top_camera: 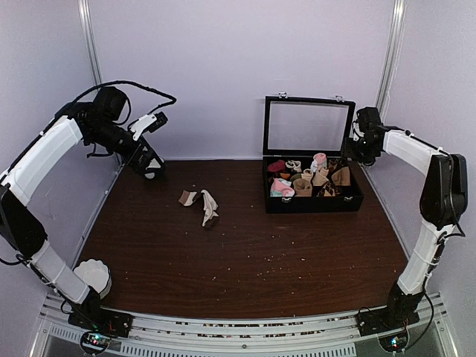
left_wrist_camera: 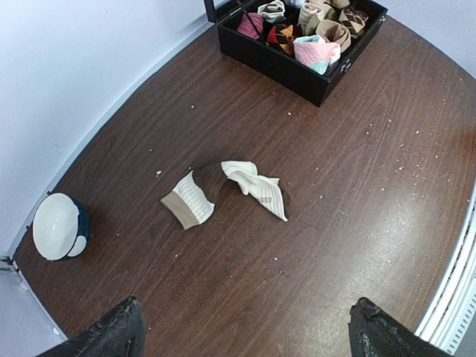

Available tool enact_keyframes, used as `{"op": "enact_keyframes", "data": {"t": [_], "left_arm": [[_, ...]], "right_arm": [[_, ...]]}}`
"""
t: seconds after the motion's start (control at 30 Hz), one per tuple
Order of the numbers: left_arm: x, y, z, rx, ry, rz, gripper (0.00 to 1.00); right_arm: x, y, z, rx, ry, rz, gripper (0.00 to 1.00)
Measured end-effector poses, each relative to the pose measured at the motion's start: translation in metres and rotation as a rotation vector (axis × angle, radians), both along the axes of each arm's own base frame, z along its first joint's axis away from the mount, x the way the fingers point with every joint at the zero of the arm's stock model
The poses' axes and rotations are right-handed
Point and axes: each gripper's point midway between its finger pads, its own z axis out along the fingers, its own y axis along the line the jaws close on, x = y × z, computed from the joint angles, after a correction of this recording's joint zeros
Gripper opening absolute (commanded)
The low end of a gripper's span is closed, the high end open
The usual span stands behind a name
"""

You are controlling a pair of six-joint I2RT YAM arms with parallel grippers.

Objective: Roll the socks
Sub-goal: Place the sock in the storage box, then adjust the sock at the center of the board.

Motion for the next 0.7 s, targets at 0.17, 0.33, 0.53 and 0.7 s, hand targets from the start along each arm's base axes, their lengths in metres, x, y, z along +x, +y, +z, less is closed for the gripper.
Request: {"op": "enact_keyframes", "data": {"t": [0.17, 0.33, 0.53, 0.7], "left_arm": [[0.005, 0.021, -0.006, 0.066, -0.044, 0.109, 0.98], [0.020, 0.051, -0.021, 0.139, -0.058, 0.211, 0.98], [0.018, 0.060, -0.048, 0.193, -0.030, 0.206, 0.98], [0.004, 0.060, -0.089, 0.225, 0.069, 0.165, 0.98]], "right_arm": [[-0.025, 0.051, 0.009, -0.006, -0.033, 0.110, 0.59], [-0.081, 0.184, 0.028, -0.036, -0.109, 0.395, 0.68], [-0.123, 0.332, 0.055, 0.018, -0.192, 0.658, 0.66], [-0.115, 0.425, 0.004, 0.054, -0.126, 0.745, 0.67]]}}
